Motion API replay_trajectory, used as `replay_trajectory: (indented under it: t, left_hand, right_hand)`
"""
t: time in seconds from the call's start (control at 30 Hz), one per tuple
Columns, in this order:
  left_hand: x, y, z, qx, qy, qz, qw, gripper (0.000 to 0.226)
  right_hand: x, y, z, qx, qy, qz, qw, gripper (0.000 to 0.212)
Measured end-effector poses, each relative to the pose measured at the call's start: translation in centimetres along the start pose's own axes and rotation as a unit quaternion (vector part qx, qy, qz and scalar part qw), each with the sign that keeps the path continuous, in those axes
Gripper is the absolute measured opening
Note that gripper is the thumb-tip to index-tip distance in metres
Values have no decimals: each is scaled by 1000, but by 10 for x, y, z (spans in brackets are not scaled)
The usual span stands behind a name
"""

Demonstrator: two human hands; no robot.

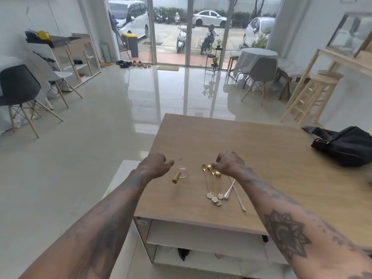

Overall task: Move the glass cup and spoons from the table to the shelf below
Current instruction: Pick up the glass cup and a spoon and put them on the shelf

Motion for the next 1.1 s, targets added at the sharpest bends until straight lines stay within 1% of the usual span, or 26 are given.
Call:
replay_trajectory:
  t: [0.1,0.17,0.23,0.4,0.47,0.53,0.7,0.8,0.87,0.93,1.0,1.07,1.1]
  left_hand:
    - [1,21,-23,-95,66,64,991,50]
    - [2,31,-38,-196,101,91,971,48]
    - [5,37,-43,-272,103,98,952,49]
    - [11,44,-52,-379,118,89,914,52]
    - [14,46,-56,-407,125,91,900,52]
    - [17,47,-61,-423,134,94,891,49]
    - [23,51,-75,-479,133,126,859,30]
    - [24,55,-82,-512,124,124,841,27]
    - [23,57,-85,-532,126,119,829,23]
    - [22,58,-85,-544,121,116,822,23]
    - [21,61,-85,-553,112,114,818,23]
    - [18,61,-84,-556,105,105,818,21]
    - [17,61,-82,-555,100,98,820,21]
  right_hand:
    - [0,5,-32,6,37,-41,998,45]
    - [-2,7,-52,11,45,-59,997,48]
    - [2,9,-67,6,39,-68,997,50]
    - [4,17,-87,0,11,-117,993,47]
    - [8,19,-91,-3,7,-137,991,47]
    - [10,22,-94,-4,13,-158,987,42]
    - [14,30,-103,1,0,-189,982,26]
    - [14,32,-107,23,-7,-181,983,24]
    - [15,31,-109,43,-10,-173,984,30]
    - [14,31,-109,75,-11,-164,984,35]
    - [12,31,-108,128,-8,-149,980,35]
    - [8,31,-103,207,-5,-126,970,30]
    - [6,31,-100,258,-3,-121,959,24]
Point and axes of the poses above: each hand's wrist, its own x-axis towards the middle knuckle, its own z-axis out of the back of the hand, y = z × x, the point moved 1 cm from there along x, towards the middle knuckle, and after that the axes turned 13 degrees about -z, right-handed, at the moved point
